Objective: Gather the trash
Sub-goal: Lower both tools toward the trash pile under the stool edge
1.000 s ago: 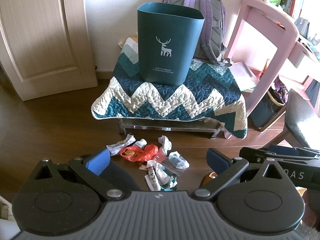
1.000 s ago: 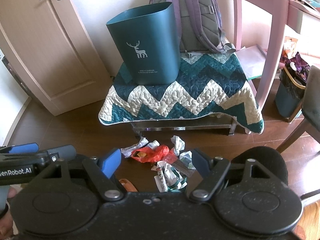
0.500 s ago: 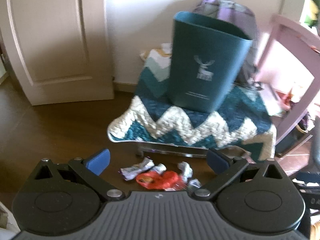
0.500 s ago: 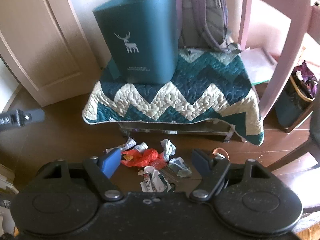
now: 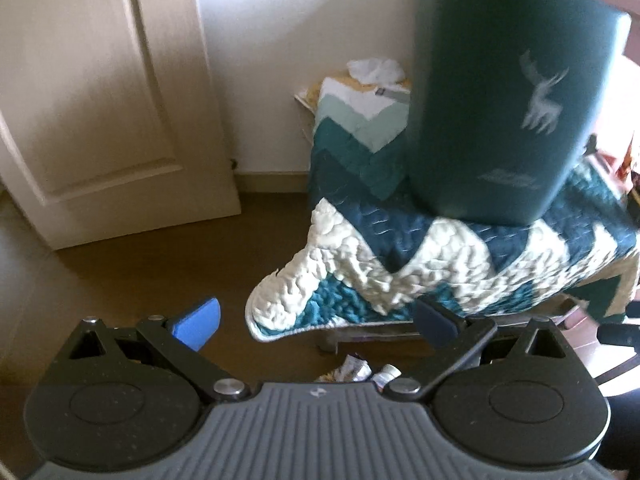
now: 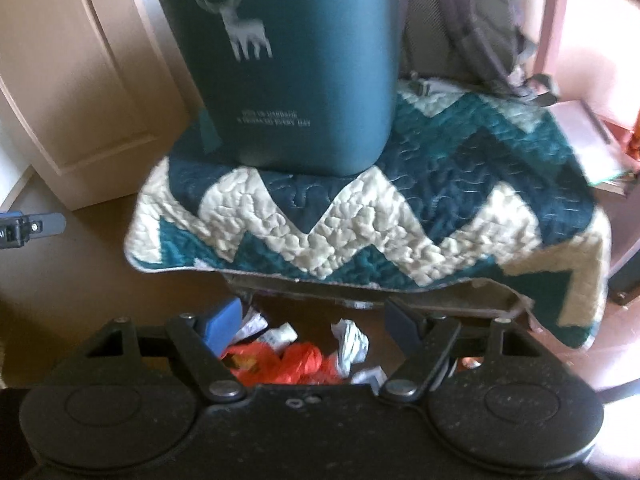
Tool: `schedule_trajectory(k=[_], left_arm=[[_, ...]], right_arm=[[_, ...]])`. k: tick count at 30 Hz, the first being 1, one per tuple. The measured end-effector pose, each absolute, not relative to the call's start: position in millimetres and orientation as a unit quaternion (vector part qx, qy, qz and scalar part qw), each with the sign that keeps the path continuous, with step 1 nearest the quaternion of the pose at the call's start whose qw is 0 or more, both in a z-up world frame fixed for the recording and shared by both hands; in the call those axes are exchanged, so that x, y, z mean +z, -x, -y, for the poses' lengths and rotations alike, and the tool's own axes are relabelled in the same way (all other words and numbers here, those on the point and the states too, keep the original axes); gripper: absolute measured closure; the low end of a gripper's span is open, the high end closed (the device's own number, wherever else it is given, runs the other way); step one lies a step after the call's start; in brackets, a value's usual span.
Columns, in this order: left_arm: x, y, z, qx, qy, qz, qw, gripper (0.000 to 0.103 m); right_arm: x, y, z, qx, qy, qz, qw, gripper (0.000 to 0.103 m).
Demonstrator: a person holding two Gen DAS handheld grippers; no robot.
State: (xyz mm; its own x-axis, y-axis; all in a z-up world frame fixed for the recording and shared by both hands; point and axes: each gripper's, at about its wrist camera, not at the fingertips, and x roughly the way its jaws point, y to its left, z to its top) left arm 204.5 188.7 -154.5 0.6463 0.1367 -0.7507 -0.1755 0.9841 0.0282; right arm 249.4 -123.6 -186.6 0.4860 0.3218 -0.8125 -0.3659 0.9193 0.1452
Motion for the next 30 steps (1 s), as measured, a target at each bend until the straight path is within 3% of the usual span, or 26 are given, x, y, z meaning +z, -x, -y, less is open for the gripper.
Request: schedule_trajectory(k=[18,30], left_arm=[[-416.6,-275.9,-221.9,-0.002,-0.058,-0.524,0.85,0.0],[-510.5,-299.2,-222.8,-0.016,-0.054,-0.569,0.82,0.0]], right_arm=[[-414.5,-333.9,63.8,0.157,0.069,-0.558,0.812,0.026],[-499.1,-361.6,53.1,0.108,0.077,-0.6,0.789,0.027]])
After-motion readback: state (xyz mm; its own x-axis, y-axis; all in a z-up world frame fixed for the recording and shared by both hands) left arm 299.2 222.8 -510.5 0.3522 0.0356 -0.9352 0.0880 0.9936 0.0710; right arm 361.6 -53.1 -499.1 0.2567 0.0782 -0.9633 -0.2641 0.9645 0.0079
